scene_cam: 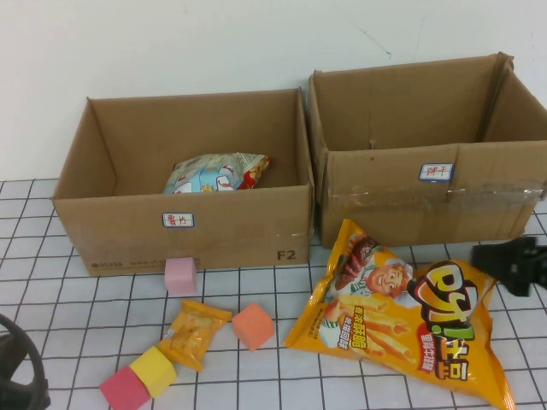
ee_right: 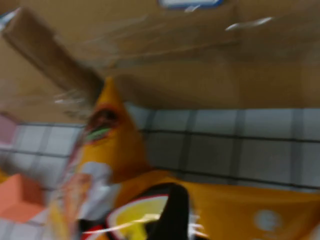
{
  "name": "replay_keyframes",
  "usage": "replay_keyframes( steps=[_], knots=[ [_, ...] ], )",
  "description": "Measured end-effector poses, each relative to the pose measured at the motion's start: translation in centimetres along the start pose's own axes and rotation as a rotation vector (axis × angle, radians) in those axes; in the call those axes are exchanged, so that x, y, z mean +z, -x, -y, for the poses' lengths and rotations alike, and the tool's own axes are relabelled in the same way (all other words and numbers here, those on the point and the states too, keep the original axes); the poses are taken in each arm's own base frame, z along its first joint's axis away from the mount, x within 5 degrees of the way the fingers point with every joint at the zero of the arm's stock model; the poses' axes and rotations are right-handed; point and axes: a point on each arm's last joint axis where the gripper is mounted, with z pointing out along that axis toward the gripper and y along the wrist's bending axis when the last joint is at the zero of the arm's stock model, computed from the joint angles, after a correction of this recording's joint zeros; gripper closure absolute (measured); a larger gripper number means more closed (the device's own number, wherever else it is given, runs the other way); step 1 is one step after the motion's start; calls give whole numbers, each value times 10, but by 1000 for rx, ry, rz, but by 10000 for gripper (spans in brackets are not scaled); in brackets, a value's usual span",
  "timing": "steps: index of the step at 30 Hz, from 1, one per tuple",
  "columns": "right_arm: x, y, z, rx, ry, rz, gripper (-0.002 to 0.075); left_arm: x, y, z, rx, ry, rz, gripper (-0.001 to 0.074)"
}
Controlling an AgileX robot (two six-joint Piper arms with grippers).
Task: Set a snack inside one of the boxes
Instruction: Pick up the potato chip
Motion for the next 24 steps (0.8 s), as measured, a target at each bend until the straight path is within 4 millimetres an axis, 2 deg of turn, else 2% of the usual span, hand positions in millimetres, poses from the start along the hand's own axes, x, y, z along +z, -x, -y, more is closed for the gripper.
replay_keyframes(
  steps=[4, 7, 16, 24],
  knots=[
    [21, -1, 1, 56, 104, -46, 35, 0, -1, 0, 2, 1, 1, 736],
    [33, -4, 7, 123, 114, -80, 34, 1, -1, 0, 2, 1, 0, 736],
    [41, -8, 12, 153, 95, -105, 34, 1, -1, 0, 2, 1, 0, 736],
    [58, -25, 9, 237, 263, -179, 38, 1, -1, 0, 0, 0, 2, 736]
  ],
)
